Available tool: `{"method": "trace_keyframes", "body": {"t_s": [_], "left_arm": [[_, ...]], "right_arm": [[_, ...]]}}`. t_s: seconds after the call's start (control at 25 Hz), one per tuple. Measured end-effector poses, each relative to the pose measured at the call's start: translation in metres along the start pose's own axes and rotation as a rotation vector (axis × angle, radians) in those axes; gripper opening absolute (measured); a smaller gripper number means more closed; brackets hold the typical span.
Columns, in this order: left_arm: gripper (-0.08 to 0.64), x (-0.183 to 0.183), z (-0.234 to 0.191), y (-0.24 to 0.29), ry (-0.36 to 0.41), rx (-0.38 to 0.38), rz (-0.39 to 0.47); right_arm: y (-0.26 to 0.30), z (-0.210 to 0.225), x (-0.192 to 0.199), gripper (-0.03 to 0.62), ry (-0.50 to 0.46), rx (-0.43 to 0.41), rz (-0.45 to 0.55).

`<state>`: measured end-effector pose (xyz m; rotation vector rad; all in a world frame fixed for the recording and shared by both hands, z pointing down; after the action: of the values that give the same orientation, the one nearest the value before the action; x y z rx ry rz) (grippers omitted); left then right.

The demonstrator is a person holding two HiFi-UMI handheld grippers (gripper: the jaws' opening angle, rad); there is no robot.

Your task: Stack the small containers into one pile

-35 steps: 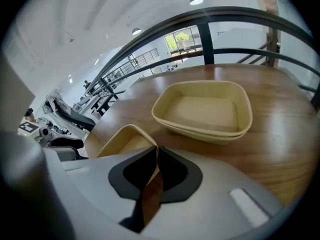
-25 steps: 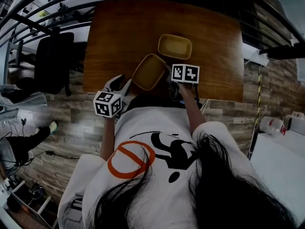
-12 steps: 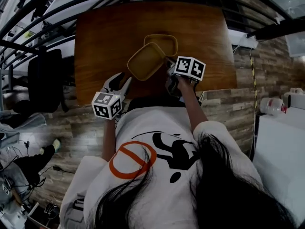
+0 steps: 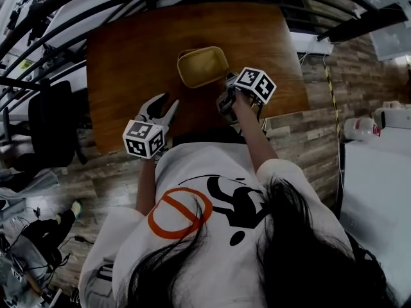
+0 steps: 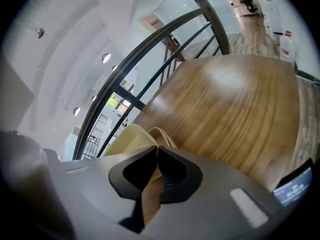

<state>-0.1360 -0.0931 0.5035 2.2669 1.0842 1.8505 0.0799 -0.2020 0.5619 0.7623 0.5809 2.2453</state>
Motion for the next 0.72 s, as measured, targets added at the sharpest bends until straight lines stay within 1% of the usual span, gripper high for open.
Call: {"method": "trace_keyframes", "body": {"t_s": [0.12,0.24,0.32,0.48,0.72], "left_arm": [[0.129,-0.001,0.007,0.006,0.012,0.019,-0.009],[0.129,-0.001,0.011,0.006,0.014,0.023,-0.013],[0.130,-0.001,0.010,0.003,0.012,0.017,-0.011],[0.129,0.002,0.004,-0.004,0.004,-0.010,-0.015],[0.129,0.011,-0.005,-0.012,-0.016,-0.041,-0.025]], "right_arm": [[0.000,0.003,-0.007,0.035,0.032,0.038,0.053],[0.001,0.004,-0.007,0.035,0.107,0.064,0.091],[0.003,0.003,-0.005,0.035,0.140,0.085,0.114],[0.009,-0.002,-0.002,0.035,0.144,0.139,0.160],[0.019,-0.001,0.011,0.035,0.167,0.183,0.155]]}}
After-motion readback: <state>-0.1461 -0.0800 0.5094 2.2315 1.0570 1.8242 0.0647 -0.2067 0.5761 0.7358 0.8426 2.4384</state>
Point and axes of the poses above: the fingertips, and each gripper's own axes: y forward along the fingers, z to its right, x out of its underside, the point moved 3 cm from there along -y, backward along the fingers, and after that the axes turned 8 degrees about -x, right-handed, at the moved point
